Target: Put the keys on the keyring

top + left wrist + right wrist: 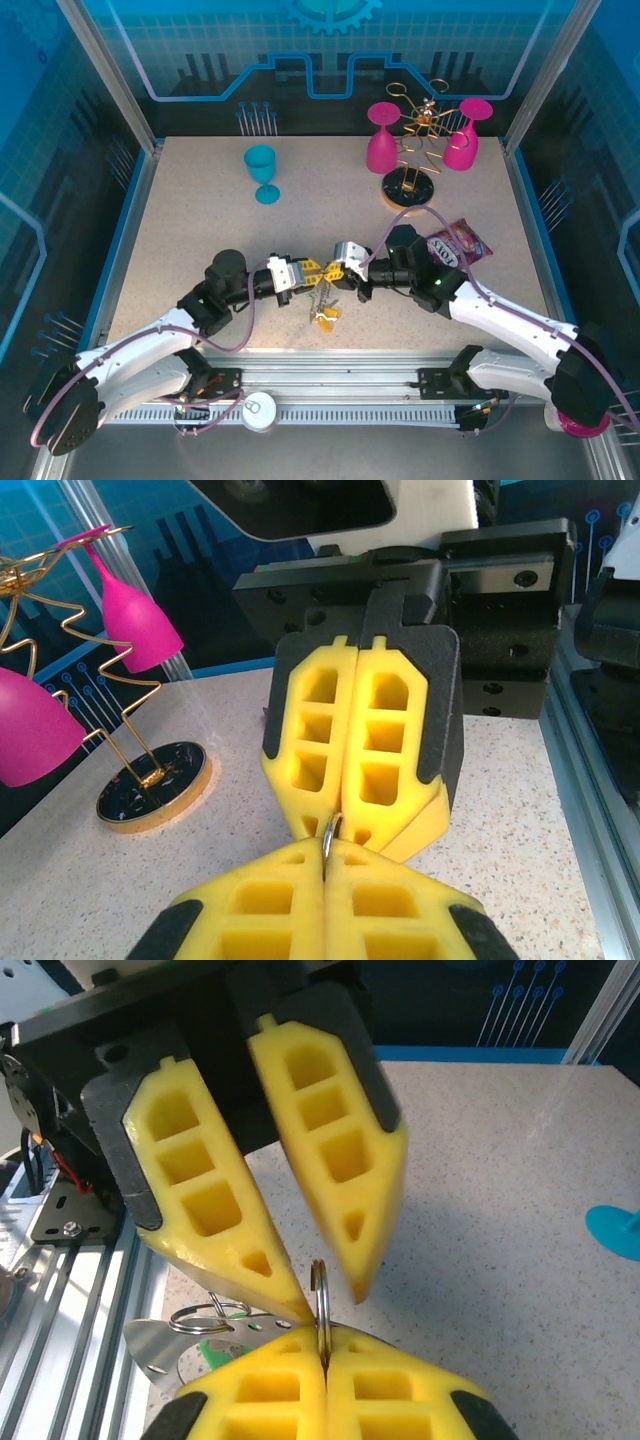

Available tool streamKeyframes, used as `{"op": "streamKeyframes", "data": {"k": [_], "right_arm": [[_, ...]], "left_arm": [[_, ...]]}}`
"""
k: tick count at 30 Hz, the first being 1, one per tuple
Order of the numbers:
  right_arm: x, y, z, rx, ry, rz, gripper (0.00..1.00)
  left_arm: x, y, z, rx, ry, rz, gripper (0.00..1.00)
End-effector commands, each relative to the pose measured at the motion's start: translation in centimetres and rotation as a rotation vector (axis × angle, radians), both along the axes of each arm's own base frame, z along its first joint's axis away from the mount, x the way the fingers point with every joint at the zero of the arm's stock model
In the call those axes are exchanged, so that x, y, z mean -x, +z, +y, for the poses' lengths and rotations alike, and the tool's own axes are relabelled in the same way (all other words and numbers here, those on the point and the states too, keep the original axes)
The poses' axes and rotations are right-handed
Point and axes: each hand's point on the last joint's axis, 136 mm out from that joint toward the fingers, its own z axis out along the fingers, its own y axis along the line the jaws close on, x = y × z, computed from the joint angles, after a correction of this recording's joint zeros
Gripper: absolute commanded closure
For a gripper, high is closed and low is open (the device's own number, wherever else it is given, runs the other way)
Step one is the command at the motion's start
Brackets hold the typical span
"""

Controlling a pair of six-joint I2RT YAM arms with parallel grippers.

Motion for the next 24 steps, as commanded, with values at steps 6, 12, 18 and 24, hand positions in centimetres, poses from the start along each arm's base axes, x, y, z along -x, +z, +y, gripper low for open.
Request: {"op": "streamKeyframes", "data": {"k": [6, 12, 18, 24], "right_arm": [[-0.6, 1.5, -0.2, 0.165, 0.016, -0.055, 1.0], [-0.8, 1.0, 0.0, 0.315, 0.048, -0.092, 1.0], [-0.6, 0.9, 0.9, 0.383, 0.092, -0.132, 1.0], [-0.5, 0.7, 1.5, 0.459, 0.139, -0.17, 1.0]], "left_arm": [[-0.3, -0.3, 0.6, -0.159, 0.016, -0.008, 0.79], [-0.4, 0.1, 0.5, -0.175, 0.012, -0.005, 0.79], [-0.3, 0.1, 0.2, -0.178, -0.005, 0.007, 0.8], [-0.3, 0.3, 0.1, -0.18, -0.008, 0.009, 0.84]]}}
